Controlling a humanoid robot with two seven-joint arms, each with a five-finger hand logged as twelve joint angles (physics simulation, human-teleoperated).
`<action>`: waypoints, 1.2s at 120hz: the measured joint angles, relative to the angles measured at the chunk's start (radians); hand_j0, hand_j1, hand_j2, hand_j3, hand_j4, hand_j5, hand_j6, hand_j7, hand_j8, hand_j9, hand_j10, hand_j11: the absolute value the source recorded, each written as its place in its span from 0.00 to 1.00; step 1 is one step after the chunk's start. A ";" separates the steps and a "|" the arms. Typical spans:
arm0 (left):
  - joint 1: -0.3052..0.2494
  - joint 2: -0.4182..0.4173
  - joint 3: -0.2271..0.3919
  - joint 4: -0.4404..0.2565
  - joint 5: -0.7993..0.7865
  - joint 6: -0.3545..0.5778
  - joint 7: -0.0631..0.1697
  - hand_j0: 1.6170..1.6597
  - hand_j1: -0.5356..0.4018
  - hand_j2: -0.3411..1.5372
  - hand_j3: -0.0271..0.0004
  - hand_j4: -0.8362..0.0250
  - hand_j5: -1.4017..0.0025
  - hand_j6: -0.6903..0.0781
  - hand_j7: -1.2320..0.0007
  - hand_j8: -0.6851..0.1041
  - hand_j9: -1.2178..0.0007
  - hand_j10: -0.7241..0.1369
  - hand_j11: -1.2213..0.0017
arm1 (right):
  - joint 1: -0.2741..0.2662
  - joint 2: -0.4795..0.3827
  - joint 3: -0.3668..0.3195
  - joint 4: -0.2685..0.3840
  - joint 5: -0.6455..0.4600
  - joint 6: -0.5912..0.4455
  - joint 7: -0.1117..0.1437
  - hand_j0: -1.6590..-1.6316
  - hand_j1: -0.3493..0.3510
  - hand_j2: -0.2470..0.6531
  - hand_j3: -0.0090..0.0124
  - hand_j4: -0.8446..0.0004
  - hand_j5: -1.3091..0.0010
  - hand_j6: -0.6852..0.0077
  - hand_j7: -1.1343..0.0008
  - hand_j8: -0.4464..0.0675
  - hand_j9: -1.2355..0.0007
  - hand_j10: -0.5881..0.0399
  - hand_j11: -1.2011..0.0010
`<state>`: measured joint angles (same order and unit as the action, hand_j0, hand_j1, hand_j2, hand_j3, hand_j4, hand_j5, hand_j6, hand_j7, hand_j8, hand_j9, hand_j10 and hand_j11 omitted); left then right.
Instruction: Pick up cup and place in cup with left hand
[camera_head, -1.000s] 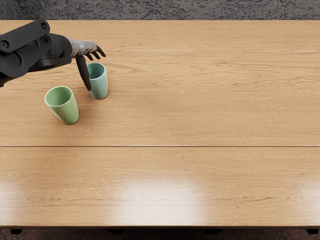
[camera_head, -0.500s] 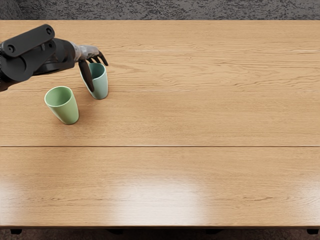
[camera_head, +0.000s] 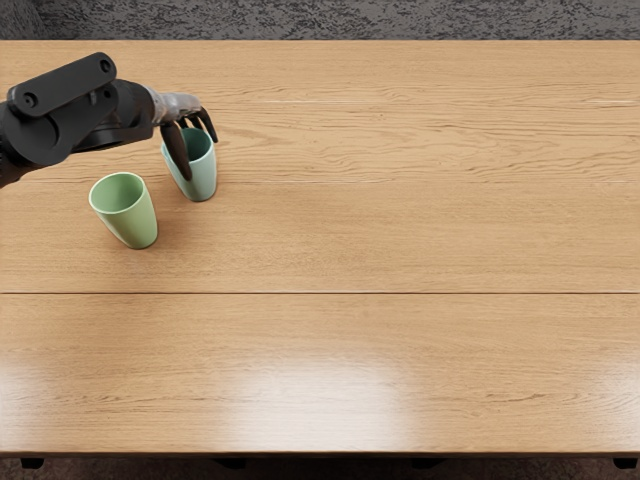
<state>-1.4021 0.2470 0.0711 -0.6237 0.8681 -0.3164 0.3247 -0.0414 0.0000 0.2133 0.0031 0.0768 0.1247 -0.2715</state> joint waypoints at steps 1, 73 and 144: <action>0.000 0.000 0.000 0.000 0.000 0.000 0.000 0.94 0.40 0.25 0.99 0.40 0.59 0.50 0.53 0.53 0.51 0.38 0.50 | 0.000 0.000 0.000 0.000 0.000 0.000 0.000 0.04 0.00 0.27 0.42 1.00 1.00 0.99 1.00 0.87 1.00 0.94 1.00; -0.101 0.131 0.001 -0.215 -0.070 -0.025 0.027 0.95 0.41 0.34 0.99 0.43 0.53 0.43 0.48 0.48 0.47 0.33 0.48 | 0.000 0.000 0.000 0.000 0.000 0.000 0.000 0.04 0.00 0.27 0.42 1.00 1.00 0.99 1.00 0.87 1.00 0.94 1.00; -0.217 0.363 0.000 -0.433 -0.214 -0.177 0.030 0.95 0.41 0.36 0.99 0.43 0.53 0.43 0.48 0.47 0.46 0.31 0.47 | 0.000 0.000 0.000 0.000 0.000 0.000 0.000 0.04 0.00 0.27 0.42 1.00 1.00 0.99 1.00 0.87 1.00 0.94 1.00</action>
<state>-1.6194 0.6102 0.0713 -1.0565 0.6537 -0.4937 0.3543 -0.0414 0.0000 0.2133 0.0031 0.0767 0.1247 -0.2715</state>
